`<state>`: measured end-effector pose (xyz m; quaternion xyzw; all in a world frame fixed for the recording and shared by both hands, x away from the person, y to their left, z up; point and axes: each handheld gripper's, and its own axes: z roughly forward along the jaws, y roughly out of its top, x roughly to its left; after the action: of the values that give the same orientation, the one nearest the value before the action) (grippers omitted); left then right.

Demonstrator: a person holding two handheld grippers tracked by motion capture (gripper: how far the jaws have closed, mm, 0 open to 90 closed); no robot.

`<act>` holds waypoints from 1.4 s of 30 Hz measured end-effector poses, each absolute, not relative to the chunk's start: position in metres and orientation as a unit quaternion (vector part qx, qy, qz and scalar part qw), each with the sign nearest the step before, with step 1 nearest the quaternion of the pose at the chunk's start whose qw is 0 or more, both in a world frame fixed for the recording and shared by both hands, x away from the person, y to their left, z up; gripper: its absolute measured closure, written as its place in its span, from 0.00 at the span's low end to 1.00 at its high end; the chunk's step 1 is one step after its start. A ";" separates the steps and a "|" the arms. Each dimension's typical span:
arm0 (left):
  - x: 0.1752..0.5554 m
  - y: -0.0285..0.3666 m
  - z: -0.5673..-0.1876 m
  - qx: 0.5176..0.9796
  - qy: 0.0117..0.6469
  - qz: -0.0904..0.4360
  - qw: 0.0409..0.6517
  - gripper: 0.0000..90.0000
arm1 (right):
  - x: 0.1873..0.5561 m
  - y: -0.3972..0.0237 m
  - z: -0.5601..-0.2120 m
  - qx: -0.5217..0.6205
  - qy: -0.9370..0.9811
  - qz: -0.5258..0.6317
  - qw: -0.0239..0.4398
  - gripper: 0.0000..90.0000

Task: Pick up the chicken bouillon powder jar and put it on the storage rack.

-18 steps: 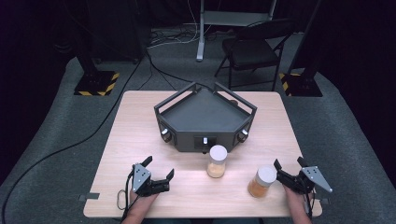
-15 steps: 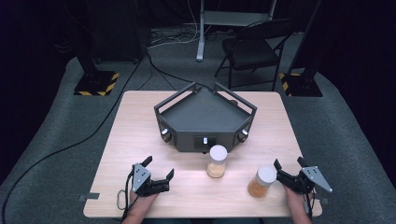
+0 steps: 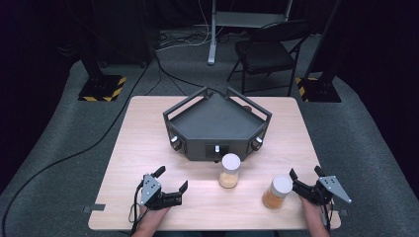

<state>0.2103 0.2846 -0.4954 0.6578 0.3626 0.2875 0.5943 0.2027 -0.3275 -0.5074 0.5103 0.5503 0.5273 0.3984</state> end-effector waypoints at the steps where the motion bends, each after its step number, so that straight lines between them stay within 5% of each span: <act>1: 0.210 0.284 -0.495 0.658 0.359 0.288 0.596 0.01 | 0.203 -0.328 -0.507 0.511 0.550 0.528 0.397 0.01; 42: 0.196 0.245 -0.486 0.703 0.266 0.246 0.612 0.01 | 0.202 -0.326 -0.509 0.506 0.550 0.527 0.404 0.01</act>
<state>0.1964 0.2448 -0.4856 0.7025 0.2662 0.2464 0.6123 0.2024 -0.3261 -0.5086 0.5064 0.5503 0.5269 0.4039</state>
